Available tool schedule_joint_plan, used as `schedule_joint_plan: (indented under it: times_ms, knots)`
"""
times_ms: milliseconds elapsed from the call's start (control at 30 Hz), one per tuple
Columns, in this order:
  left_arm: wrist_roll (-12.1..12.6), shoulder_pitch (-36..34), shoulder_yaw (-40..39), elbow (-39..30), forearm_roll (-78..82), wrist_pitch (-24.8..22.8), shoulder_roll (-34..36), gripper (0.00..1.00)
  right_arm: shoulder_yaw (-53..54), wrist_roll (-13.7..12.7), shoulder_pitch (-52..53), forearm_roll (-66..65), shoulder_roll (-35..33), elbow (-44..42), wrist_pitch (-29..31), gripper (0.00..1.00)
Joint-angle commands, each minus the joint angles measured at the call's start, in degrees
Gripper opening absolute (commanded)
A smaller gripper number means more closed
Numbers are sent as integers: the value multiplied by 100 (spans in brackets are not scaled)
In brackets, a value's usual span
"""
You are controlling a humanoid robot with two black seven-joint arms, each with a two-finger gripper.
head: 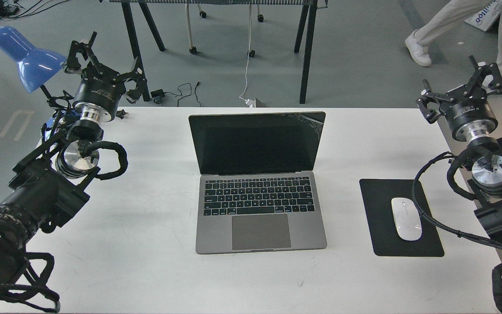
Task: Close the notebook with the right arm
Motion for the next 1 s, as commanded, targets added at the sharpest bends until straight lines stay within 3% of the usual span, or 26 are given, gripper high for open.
schedule_joint_plan:
  times_ms: [0, 233, 433, 700, 967]
  knots:
    - [-23, 1, 9, 0, 2, 0, 0, 100, -30, -9, 8, 3, -7, 5, 9, 100]
    - [-5, 1, 9, 9, -7, 0, 8, 100, -135, -17, 78, -6, 45, 14, 0, 100]
    - [3, 1, 9, 9, -7, 0, 8, 100, -759, -9, 727, -23, 545, -179, -79, 100]
    - [12, 1, 18, 0, 2, 0, 8, 100, -1988, -26, 1914, -32, 1468, -1303, -87, 100]
    - [3, 1, 9, 0, -7, 0, 8, 100, -2648, -35, 2020, -32, 1830, -1358, -70, 100]
